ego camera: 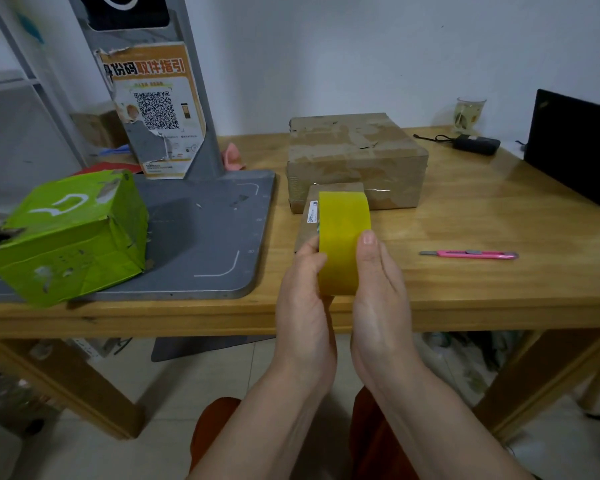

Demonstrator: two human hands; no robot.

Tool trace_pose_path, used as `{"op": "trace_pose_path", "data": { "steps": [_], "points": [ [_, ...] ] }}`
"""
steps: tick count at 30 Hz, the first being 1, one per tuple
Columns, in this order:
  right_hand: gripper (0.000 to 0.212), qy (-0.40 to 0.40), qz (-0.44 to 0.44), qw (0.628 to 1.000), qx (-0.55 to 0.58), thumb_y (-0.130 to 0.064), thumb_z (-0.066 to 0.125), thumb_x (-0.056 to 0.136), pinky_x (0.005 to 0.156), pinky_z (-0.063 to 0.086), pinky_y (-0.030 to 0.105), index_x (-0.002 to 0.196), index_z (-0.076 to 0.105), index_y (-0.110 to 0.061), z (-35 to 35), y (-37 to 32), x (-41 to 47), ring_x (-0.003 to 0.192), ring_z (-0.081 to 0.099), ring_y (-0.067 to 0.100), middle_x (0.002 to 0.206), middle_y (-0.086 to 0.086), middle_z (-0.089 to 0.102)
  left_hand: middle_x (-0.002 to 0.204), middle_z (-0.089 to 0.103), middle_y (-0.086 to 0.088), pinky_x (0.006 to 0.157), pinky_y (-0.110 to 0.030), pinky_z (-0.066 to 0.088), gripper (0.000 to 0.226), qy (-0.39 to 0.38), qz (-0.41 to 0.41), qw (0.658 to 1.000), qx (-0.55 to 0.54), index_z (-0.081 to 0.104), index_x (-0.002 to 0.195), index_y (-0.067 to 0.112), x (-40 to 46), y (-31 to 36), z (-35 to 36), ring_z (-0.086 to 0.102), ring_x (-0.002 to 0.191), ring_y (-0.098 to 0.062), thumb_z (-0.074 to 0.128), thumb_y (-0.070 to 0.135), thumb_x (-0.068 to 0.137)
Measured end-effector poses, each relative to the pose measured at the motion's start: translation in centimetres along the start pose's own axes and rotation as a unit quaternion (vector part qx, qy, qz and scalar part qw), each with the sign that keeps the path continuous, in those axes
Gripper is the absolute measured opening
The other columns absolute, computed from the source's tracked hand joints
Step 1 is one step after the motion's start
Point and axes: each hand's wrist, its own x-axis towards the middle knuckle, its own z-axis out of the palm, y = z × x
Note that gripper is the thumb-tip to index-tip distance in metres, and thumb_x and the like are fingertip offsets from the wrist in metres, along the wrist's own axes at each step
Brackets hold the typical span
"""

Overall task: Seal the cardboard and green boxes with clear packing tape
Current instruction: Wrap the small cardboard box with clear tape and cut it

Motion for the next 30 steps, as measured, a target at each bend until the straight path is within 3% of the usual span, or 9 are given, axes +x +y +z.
{"op": "trace_pose_path", "data": {
  "steps": [3, 7, 12, 15, 17, 19, 23, 27, 30],
  "points": [
    [0.035, -0.012, 0.0, 1.0, 0.005, -0.039, 0.035, 0.102, 0.096, 0.047, 0.032, 0.115, 0.065, -0.026, -0.2, -0.2, -0.2, 0.105, 0.064, 0.005, 0.109, -0.008, 0.07, 0.098, 0.071, 0.001, 0.094, -0.041, 0.049, 0.035, 0.014, 0.001, 1.0, 0.011, 0.078, 0.084, 0.036, 0.0, -0.2, 0.0, 0.062, 0.103, -0.021, 0.046, 0.023, 0.093],
    [0.035, -0.011, -0.007, 1.0, 0.0, -0.034, 0.034, 0.103, 0.08, 0.05, 0.021, 0.112, 0.065, -0.019, -0.1, 0.2, -0.2, 0.096, 0.067, 0.008, 0.103, -0.001, 0.071, 0.104, 0.069, -0.007, 0.098, -0.045, 0.045, 0.031, 0.03, -0.001, 1.0, -0.005, 0.076, 0.088, 0.03, 0.2, -0.7, -0.3, 0.06, 0.106, -0.027, 0.047, 0.025, 0.081],
    [0.037, -0.006, -0.006, 1.0, 0.006, -0.036, 0.036, 0.102, 0.08, 0.049, 0.025, 0.111, 0.065, -0.016, 0.0, 0.5, -0.1, 0.094, 0.067, 0.011, 0.101, 0.003, 0.07, 0.113, 0.062, -0.023, 0.105, -0.059, 0.039, 0.036, 0.025, -0.007, 1.0, 0.004, 0.074, 0.097, 0.021, 0.3, -1.0, -0.9, 0.054, 0.114, -0.042, 0.045, 0.015, 0.077],
    [0.037, -0.007, 0.003, 1.0, 0.014, -0.038, 0.036, 0.102, 0.082, 0.049, 0.025, 0.114, 0.065, -0.018, -0.5, 0.2, 0.3, 0.098, 0.067, 0.01, 0.104, 0.0, 0.071, 0.118, 0.065, -0.011, 0.103, -0.049, 0.047, 0.04, -0.019, 0.007, 1.0, 0.018, 0.067, 0.117, 0.022, 0.2, -0.9, -1.0, 0.059, 0.116, -0.026, 0.047, 0.017, 0.082],
    [0.035, -0.002, -0.005, 1.0, 0.005, -0.039, 0.035, 0.101, 0.08, 0.049, 0.02, 0.109, 0.066, -0.023, -0.8, -0.1, 0.5, 0.096, 0.067, 0.006, 0.102, -0.005, 0.072, 0.123, 0.065, 0.01, 0.098, -0.028, 0.049, 0.036, 0.002, 0.055, 0.994, 0.098, 0.058, 0.128, 0.029, -0.2, -0.8, -1.1, 0.058, 0.118, -0.007, 0.055, 0.02, 0.094],
    [0.034, 0.02, -0.031, 0.999, -0.014, -0.042, 0.036, 0.099, 0.077, 0.046, 0.014, 0.101, 0.065, -0.025, -1.0, -0.3, 0.6, 0.091, 0.065, 0.0, 0.095, -0.012, 0.071, 0.122, 0.062, 0.017, 0.093, -0.015, 0.047, 0.036, 0.058, 0.148, 0.961, 0.227, 0.056, 0.128, 0.033, -0.3, -0.9, -1.4, 0.056, 0.117, 0.0, 0.06, 0.026, 0.093],
    [0.032, 0.044, -0.096, 0.993, -0.053, -0.042, 0.036, 0.095, 0.066, 0.041, 0.007, 0.088, 0.057, -0.02, -0.9, -0.6, 0.7, 0.07, 0.054, -0.007, 0.073, -0.021, 0.061, 0.104, 0.068, 0.005, 0.082, -0.011, 0.049, 0.026, 0.093, 0.289, 0.89, 0.341, 0.07, 0.112, 0.019, 0.3, -1.2, -2.5, 0.063, 0.099, -0.003, 0.066, 0.018, 0.087],
    [0.028, 0.037, -0.126, 0.989, -0.071, -0.033, 0.035, 0.098, 0.063, 0.04, 0.007, 0.089, 0.056, -0.016, -0.5, -0.4, 0.6, 0.068, 0.054, -0.006, 0.072, -0.021, 0.059, 0.096, 0.071, 0.0, 0.08, -0.014, 0.051, 0.021, 0.11, 0.367, 0.833, 0.399, 0.073, 0.106, 0.008, 0.6, -1.6, -3.2, 0.065, 0.09, -0.003, 0.071, 0.011, 0.086],
    [0.029, 0.035, -0.138, 0.986, -0.086, -0.033, 0.034, 0.097, 0.062, 0.04, 0.007, 0.09, 0.055, -0.014, -0.4, -0.2, 0.4, 0.067, 0.053, -0.004, 0.073, -0.019, 0.057, 0.092, 0.072, -0.001, 0.077, -0.015, 0.052, 0.017, 0.116, 0.386, 0.823, 0.4, 0.074, 0.101, 0.006, 0.8, -1.8, -3.5, 0.066, 0.087, -0.003, 0.07, 0.011, 0.085]
  ]
}}
